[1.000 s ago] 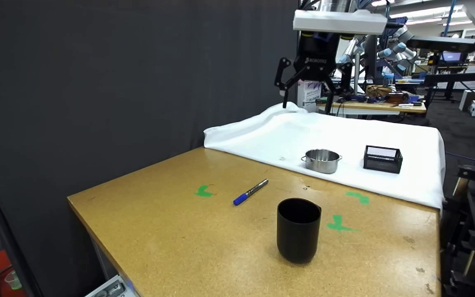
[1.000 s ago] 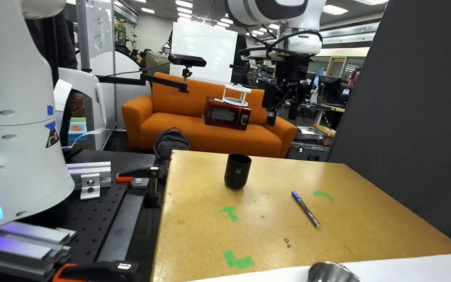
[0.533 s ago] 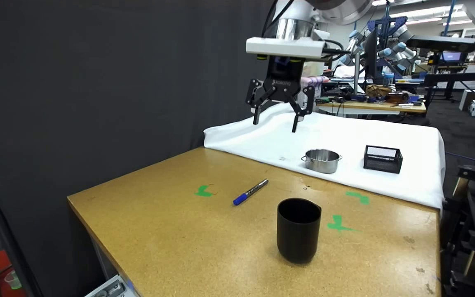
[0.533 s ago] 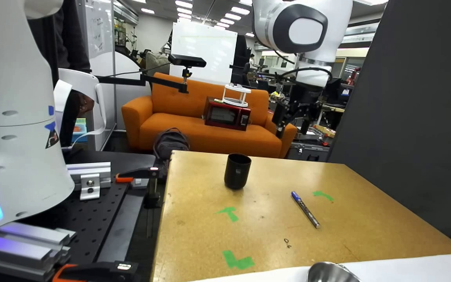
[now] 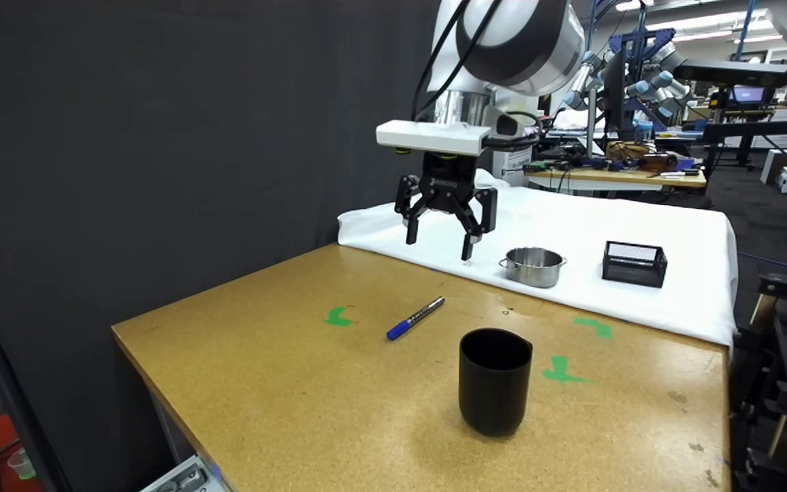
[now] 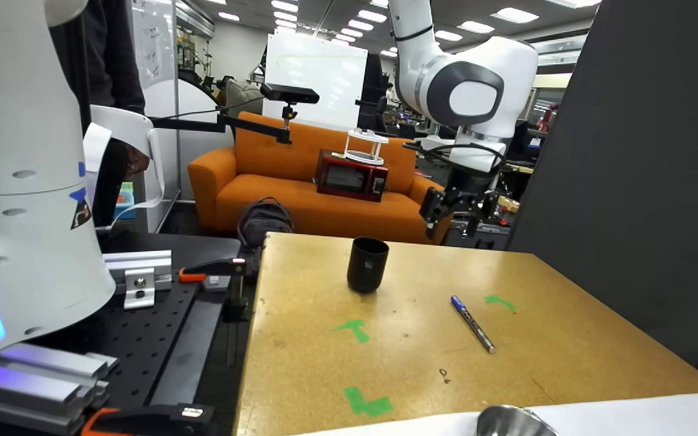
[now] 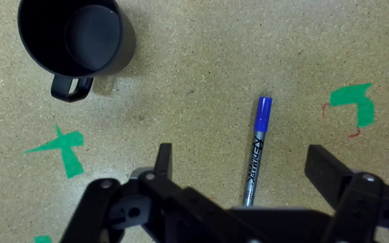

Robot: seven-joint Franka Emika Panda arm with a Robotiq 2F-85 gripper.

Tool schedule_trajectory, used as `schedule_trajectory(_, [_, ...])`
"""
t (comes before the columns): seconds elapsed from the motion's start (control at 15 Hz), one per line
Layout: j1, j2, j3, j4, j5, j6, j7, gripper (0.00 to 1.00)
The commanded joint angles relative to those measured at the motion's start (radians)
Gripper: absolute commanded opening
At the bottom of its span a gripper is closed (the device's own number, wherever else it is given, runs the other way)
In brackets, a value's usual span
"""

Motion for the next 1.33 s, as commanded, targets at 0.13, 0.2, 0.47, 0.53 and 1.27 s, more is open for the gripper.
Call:
schedule_trajectory(0.13, [0.075,0.12,-0.077,0.107,-0.055,0.067,0.06,1.0])
schedule_trajectory(0.2, [0.075,0.145,-0.09,0.128,-0.061,0.077,0.055,1.0])
schedule_trajectory(0.47, [0.056,0.232,-0.124,0.212,-0.062,0.07,0.032,1.0])
schedule_trajectory(0.53, [0.057,0.197,-0.118,0.168,-0.051,0.069,0.032,1.0])
schedule_trajectory(1.27, [0.03,0.291,-0.095,0.251,-0.038,0.022,-0.008,1.0])
